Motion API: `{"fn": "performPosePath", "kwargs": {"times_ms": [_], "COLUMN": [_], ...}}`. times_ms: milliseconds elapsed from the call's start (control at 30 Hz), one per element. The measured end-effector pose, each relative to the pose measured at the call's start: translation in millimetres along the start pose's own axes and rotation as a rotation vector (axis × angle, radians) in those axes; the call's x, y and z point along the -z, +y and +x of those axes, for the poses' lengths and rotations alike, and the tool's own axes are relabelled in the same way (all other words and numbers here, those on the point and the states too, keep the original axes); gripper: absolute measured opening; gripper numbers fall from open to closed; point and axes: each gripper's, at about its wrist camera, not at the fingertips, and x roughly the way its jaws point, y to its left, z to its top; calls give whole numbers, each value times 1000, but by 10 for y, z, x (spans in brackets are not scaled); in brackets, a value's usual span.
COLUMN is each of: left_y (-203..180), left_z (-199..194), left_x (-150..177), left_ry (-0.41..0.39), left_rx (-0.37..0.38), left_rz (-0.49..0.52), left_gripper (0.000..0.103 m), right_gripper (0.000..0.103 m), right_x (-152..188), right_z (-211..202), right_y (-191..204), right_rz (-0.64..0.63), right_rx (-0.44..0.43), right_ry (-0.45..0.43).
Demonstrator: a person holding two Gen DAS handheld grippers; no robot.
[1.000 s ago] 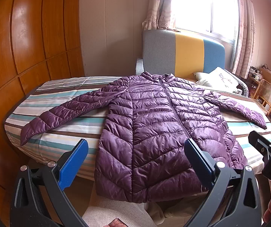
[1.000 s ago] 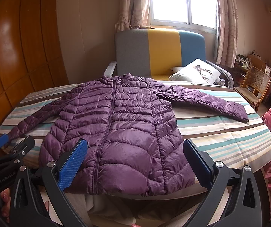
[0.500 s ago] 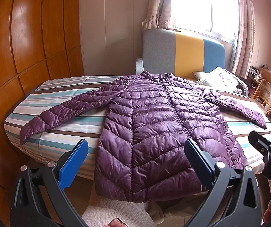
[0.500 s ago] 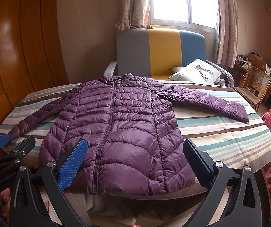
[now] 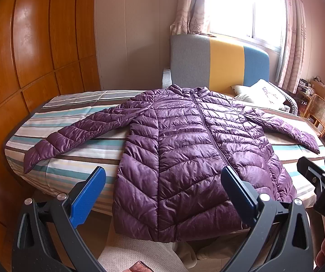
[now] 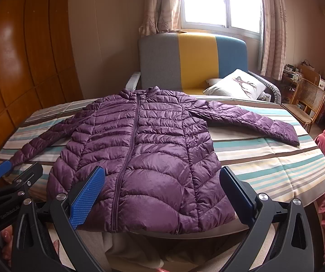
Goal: Fold large clothes
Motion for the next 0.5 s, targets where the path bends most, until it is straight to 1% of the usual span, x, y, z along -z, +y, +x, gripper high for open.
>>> {"fn": "performPosePath", "kwargs": {"times_ms": [500], "left_y": [-1], "left_z": [37], "left_x": [15], "left_ry": [8], "left_rx": [-7], "left_rz": [4], "left_gripper": [101], "right_gripper": [100], "right_x": [17], "right_z": [71], "right_y": [-13], "right_rz": [7], "right_rx": [-5], "right_ry": [10]}}
